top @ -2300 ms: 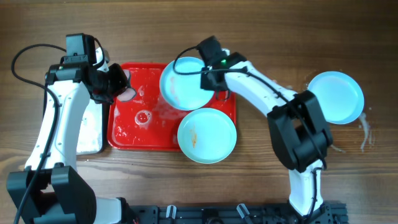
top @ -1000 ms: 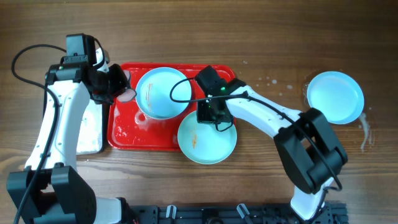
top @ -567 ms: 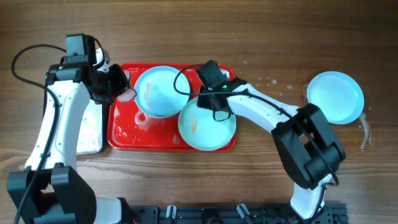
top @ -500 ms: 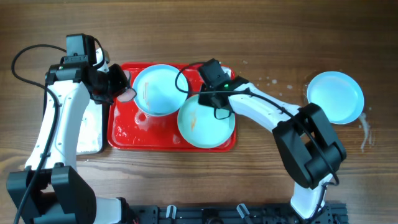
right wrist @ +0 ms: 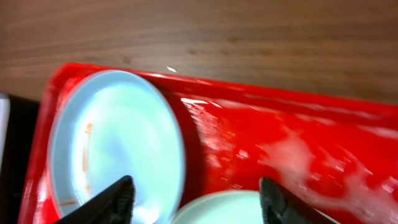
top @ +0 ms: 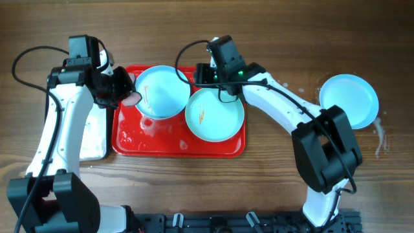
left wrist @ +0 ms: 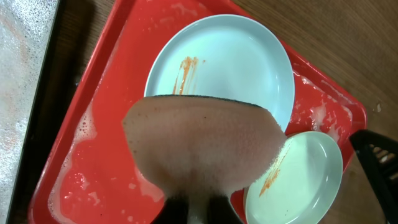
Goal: Clean dirty plates on tray and stack at the side
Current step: 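Pull the grasped plate toward the left gripper's sponge, then lower the pink sponge with the left gripper onto the held plate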
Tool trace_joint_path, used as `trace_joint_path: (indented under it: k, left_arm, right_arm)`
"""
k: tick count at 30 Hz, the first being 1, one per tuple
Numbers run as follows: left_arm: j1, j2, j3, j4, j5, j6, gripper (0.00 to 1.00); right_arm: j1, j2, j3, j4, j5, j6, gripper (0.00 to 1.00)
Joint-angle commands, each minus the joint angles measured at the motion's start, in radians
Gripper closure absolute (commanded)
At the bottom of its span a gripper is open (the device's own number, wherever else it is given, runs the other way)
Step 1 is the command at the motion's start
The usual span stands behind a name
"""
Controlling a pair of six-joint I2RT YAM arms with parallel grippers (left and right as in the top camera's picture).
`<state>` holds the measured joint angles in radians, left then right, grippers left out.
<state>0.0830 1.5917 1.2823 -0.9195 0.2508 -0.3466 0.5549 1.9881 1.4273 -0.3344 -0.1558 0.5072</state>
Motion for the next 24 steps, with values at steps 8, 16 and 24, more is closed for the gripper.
trace_joint_path:
  k: [8,16,24]
  left_arm:
    - [0.000,0.008,-0.005,-0.032,-0.196,0.003,0.96]
    - [0.000,0.008,-0.005,-0.042,-0.219,0.002,0.96]
    - [0.000,0.008,-0.005,-0.042,-0.219,0.002,0.96]
  right_arm:
    - [0.045,0.105,0.032,0.095,0.000,-0.070,0.45]
    - [0.083,0.190,0.033,0.156,0.002,-0.083,0.46]
    - [0.111,0.245,0.033,0.193,-0.003,-0.040,0.67]
